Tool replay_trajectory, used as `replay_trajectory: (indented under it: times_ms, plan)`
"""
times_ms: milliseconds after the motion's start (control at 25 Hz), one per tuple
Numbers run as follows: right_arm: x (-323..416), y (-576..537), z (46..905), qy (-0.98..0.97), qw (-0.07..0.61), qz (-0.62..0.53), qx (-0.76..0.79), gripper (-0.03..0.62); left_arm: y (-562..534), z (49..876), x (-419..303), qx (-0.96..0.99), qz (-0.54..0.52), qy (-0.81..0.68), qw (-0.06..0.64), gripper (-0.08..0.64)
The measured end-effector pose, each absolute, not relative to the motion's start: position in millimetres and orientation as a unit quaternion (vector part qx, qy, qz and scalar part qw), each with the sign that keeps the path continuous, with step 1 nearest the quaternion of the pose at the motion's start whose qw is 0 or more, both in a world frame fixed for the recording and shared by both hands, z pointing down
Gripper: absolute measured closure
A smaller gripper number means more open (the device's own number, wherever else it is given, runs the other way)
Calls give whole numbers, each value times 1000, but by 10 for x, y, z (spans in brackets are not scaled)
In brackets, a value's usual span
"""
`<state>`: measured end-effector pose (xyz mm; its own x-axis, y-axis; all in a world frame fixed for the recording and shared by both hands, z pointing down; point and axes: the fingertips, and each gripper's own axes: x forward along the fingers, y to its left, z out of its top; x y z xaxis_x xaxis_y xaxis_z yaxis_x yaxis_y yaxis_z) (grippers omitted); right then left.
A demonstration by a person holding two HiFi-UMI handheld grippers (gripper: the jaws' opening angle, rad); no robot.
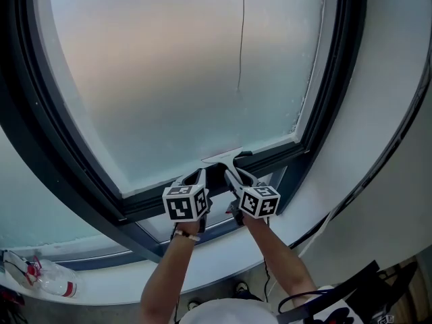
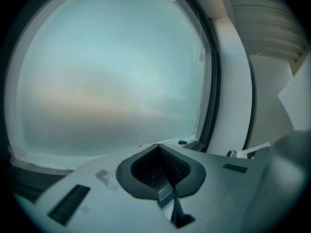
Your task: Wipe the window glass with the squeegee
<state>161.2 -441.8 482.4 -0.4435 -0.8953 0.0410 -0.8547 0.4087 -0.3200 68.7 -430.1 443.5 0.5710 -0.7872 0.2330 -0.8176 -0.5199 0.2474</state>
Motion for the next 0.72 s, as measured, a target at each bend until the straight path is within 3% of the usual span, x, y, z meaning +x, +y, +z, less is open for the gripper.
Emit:
replay_trajectory:
  times_ms: [360,720]
  plan:
    - [1653,-4398,4743,834,76,-151,-526,502,-4251,4440,714,873,47,-455,169,560]
    - [1938,-4207,3878,819,113,-83,-556,501,-4059,3789,897,906,24,-407,113,560]
